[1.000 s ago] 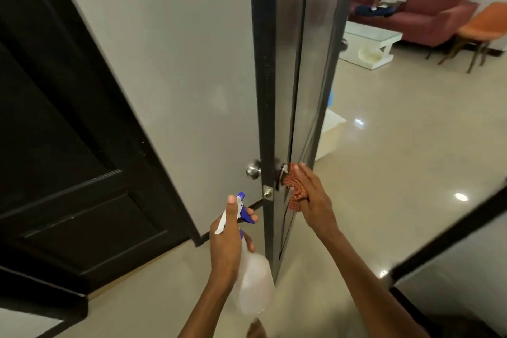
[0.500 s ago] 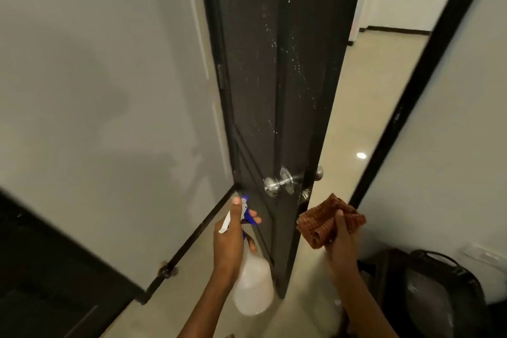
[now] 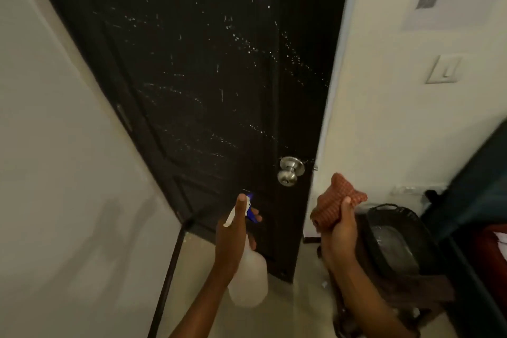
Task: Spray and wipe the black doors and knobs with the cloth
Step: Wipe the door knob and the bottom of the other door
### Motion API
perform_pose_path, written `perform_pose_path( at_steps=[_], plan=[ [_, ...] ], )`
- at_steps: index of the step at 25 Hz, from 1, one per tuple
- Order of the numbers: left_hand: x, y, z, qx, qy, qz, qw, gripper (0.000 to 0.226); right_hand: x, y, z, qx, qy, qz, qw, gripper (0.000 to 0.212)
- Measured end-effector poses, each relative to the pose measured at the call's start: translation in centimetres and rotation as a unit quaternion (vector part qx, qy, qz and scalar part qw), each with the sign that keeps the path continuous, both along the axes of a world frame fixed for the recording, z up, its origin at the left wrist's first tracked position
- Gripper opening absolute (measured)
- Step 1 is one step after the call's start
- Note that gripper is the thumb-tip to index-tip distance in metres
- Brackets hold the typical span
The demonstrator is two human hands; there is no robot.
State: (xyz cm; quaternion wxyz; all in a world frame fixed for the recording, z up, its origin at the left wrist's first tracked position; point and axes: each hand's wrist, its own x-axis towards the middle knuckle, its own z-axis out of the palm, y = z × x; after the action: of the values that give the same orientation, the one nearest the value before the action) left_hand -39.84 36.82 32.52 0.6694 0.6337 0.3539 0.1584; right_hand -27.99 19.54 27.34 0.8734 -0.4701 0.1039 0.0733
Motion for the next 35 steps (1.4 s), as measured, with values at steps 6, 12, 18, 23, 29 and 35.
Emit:
perform_pose_path(
  at_steps=[6, 12, 18, 23, 29, 35],
  plan=[
    [5.8, 2.8, 0.3, -0.024, 0.032, -0.048, 0.998, 0.056, 5.3, 5.2, 4.2, -0.155, -0.125, -0.102, 0.975, 0.061],
    [12.3, 4.4, 0.0, -0.010, 0.018, -0.115, 0.993, 0.064, 9.4, 7.6, 1.9, -0.137, -0.058, -0.097, 0.984, 0.048],
    [17.4, 5.4, 0.2, 0.016, 0.044, -0.163, 0.986, 0.079, 10.9, 7.2, 0.0, -0.178, -0.028, -0.082, 0.980, 0.050],
    [18.3, 6.1, 0.0, 0.034, 0.029, -0.187, 0.981, 0.073, 9.6, 8.3, -0.5, -0.189, -0.024, -0.086, 0.978, 0.047],
    [16.1, 6.7, -0.8, 0.062, 0.106, -0.215, 0.969, 0.065, 7.7, 10.1, -1.9, -0.181, -0.024, -0.124, 0.975, 0.066],
    [15.0, 7.4, -1.0, 0.078, 0.107, -0.227, 0.965, 0.061, 6.5, 10.8, -2.3, -0.143, -0.015, -0.163, 0.976, 0.070]
  ],
)
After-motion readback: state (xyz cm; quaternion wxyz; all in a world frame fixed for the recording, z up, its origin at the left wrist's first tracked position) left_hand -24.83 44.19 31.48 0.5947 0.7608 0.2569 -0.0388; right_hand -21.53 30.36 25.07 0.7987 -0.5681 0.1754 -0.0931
